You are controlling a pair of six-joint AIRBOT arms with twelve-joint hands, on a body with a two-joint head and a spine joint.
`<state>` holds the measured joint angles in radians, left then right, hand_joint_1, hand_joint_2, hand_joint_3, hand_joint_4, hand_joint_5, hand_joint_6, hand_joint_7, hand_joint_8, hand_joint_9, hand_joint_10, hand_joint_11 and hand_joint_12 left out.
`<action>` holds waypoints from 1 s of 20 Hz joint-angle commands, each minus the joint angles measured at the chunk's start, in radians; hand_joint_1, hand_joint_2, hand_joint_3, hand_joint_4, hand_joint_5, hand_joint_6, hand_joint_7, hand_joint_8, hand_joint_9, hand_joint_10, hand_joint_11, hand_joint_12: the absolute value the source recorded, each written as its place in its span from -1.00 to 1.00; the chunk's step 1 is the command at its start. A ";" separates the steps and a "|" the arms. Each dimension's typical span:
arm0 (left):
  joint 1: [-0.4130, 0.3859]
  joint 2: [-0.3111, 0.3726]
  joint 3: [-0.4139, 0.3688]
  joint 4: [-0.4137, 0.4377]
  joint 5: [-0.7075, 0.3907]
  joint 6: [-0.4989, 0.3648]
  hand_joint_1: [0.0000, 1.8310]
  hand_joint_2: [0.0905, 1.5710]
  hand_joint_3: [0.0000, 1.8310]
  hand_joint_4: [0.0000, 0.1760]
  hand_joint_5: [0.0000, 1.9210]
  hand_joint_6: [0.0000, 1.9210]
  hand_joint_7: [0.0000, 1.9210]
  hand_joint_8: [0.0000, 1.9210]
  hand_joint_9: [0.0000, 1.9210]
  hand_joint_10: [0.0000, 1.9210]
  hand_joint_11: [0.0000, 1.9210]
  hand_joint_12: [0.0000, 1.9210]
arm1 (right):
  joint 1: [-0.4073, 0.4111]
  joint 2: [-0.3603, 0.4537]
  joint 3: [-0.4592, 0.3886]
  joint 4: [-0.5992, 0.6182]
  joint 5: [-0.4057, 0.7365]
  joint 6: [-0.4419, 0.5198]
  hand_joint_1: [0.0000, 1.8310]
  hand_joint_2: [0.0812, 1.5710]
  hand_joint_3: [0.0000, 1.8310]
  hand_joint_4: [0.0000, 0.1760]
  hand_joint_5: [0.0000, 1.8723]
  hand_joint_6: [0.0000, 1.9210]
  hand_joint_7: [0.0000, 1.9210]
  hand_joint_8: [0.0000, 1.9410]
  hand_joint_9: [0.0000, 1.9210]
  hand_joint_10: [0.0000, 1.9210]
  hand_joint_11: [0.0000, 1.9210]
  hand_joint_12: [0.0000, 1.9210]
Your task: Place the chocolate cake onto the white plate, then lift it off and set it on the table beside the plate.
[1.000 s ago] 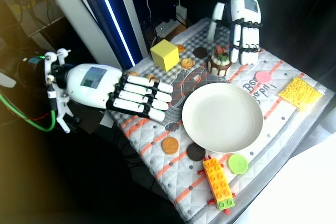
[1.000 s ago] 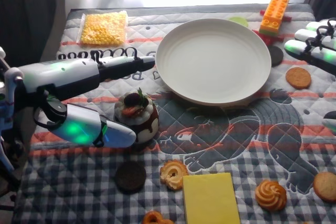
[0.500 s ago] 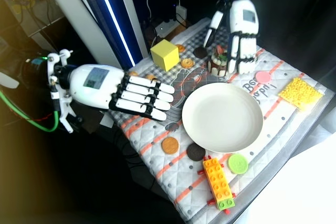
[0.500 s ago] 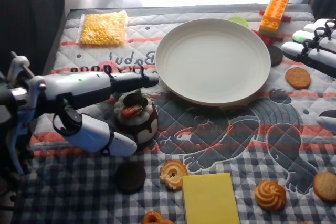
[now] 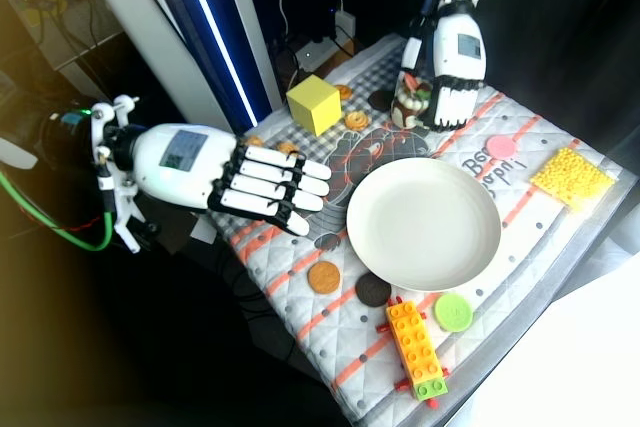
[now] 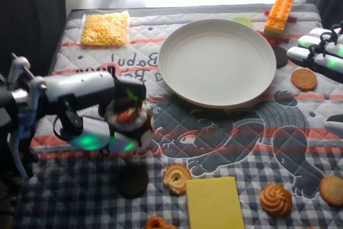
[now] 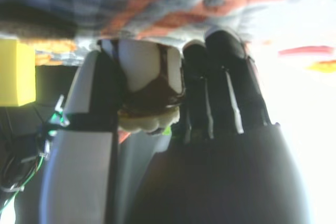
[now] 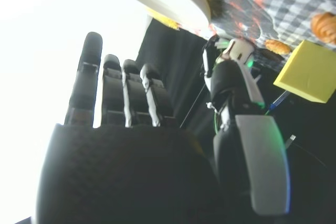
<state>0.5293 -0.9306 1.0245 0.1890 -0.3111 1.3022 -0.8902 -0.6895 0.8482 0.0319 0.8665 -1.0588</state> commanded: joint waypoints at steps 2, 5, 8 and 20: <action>-0.032 0.014 -0.004 -0.004 -0.155 -0.007 0.08 0.83 -1.00 -1.00 -0.56 0.82 -0.50 0.99 -0.61 1.00 -0.65 1.00 | 0.008 0.004 0.006 0.010 0.118 0.003 -0.52 0.67 -1.00 -1.00 -1.00 -1.00 -1.00 -1.00 -1.00 -1.00 -1.00 -0.73; -0.105 -0.025 0.035 -0.004 -0.143 -0.007 0.08 0.82 -1.00 -0.84 -0.58 0.96 -0.48 0.84 -0.52 1.00 -0.38 1.00 | 0.007 0.004 0.006 0.012 0.120 0.003 -0.51 0.66 -1.00 -1.00 -1.00 -1.00 -1.00 -1.00 -1.00 -1.00 -1.00 -0.64; -0.179 -0.133 0.127 -0.023 -0.095 -0.008 0.07 0.83 -1.00 -0.73 -0.57 0.96 -0.52 0.87 -0.62 1.00 -0.51 1.00 | 0.004 0.003 0.007 0.019 0.127 0.003 -0.48 0.65 -1.00 -1.00 -1.00 -1.00 -1.00 -1.00 -1.00 -1.00 -1.00 -0.30; -0.273 -0.462 0.448 -0.171 0.092 -0.001 0.18 0.70 -1.00 -1.00 -0.37 0.79 -0.43 0.63 -0.57 0.73 -0.55 0.99 | 0.004 -0.009 0.016 0.019 0.127 0.005 -0.60 0.63 -1.00 -1.00 -1.00 -1.00 -1.00 -1.00 -1.00 -1.00 -1.00 -0.08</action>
<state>0.2752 -1.4014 1.4734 0.0322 -0.1150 1.3083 -0.8913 -0.6998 0.8608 0.0391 0.8707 -1.0546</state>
